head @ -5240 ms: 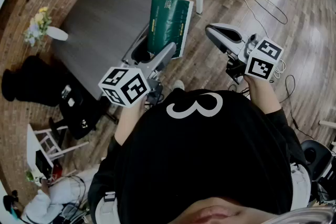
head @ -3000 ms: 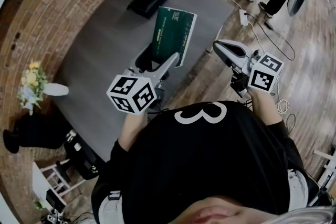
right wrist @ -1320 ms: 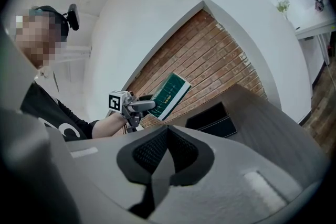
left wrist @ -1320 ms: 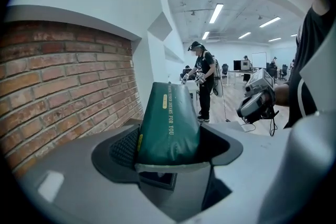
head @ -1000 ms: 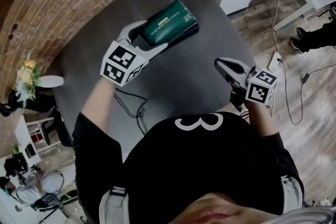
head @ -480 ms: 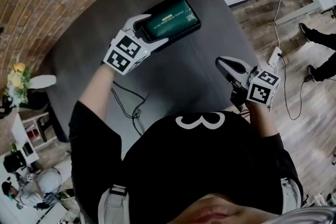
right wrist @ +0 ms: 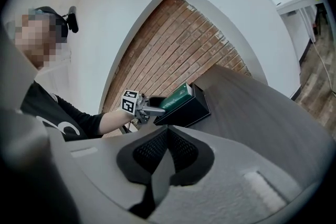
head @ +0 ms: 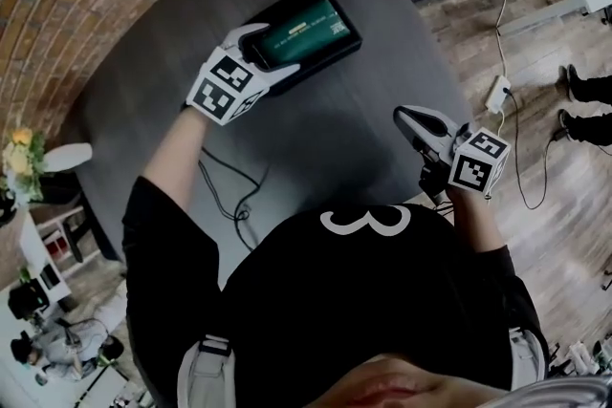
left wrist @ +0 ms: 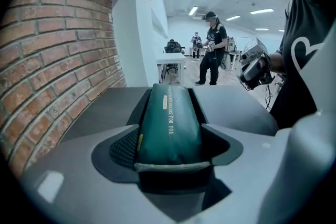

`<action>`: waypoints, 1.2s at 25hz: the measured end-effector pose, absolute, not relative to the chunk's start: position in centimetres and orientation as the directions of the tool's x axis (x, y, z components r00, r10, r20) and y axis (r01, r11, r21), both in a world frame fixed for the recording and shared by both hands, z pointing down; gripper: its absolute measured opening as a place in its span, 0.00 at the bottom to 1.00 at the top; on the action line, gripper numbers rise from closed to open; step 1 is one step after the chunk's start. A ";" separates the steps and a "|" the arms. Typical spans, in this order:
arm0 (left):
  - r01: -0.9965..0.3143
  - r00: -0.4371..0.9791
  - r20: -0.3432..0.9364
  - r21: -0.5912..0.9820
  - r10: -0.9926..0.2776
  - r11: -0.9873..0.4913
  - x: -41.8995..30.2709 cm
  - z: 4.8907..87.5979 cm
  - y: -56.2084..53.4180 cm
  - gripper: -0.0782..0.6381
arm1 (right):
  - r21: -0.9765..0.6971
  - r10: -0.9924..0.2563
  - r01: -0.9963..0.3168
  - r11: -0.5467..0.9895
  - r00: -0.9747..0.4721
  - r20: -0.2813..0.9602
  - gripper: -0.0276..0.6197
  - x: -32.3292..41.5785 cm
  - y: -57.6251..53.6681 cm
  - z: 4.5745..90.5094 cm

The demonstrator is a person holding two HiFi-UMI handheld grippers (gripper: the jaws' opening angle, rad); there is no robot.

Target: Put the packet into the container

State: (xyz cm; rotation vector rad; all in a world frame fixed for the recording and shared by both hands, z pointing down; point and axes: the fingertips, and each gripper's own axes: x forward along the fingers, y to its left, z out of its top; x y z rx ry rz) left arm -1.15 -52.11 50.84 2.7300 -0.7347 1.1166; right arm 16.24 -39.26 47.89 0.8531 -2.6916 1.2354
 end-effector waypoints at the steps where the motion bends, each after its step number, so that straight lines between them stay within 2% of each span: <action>1: -0.474 0.612 0.689 -0.074 -0.389 -0.877 -1.2 51.1 -52.2 0.65 | -0.682 -0.459 -0.510 0.524 -0.844 0.278 0.04 16.2 -39.3 48.2; 5: -0.473 0.596 0.708 -0.072 -0.379 -0.878 -1.0 51.7 -52.4 0.66 | -0.680 -0.447 -0.515 0.521 -0.844 0.297 0.05 16.1 -39.5 48.8; 11: -0.500 0.591 0.694 -0.085 -0.411 -0.862 -0.9 51.8 -52.6 0.68 | -0.718 -0.438 -0.474 0.511 -0.862 0.257 0.05 14.9 -39.5 48.1; 14: -0.539 0.585 0.658 -0.120 -0.473 -0.834 -1.2 50.9 -53.0 0.74 | -0.737 -0.446 -0.437 0.516 -0.871 0.205 0.05 14.1 -39.4 46.6; 19: -0.584 0.615 0.595 -0.097 -0.517 -0.806 -1.5 47.7 -51.7 0.75 | -0.685 -0.477 -0.452 0.572 -0.862 0.171 0.05 13.4 -38.6 43.7; 20: -0.596 0.612 0.588 -0.098 -0.530 -0.797 -1.6 46.9 -51.1 0.73 | -0.675 -0.486 -0.454 0.581 -0.859 0.159 0.05 13.3 -38.5 43.0; 24: -0.652 0.613 0.550 -0.052 -0.567 -0.756 -2.4 43.4 -47.0 0.57 | -0.615 -0.525 -0.489 0.618 -0.840 0.141 0.05 12.6 -37.2 40.3; 30: -0.680 0.719 0.369 0.199 -0.589 -0.706 -2.8 37.7 -37.7 0.42 | -0.556 -0.488 -0.435 0.709 -0.871 0.059 0.05 9.2 -33.2 35.2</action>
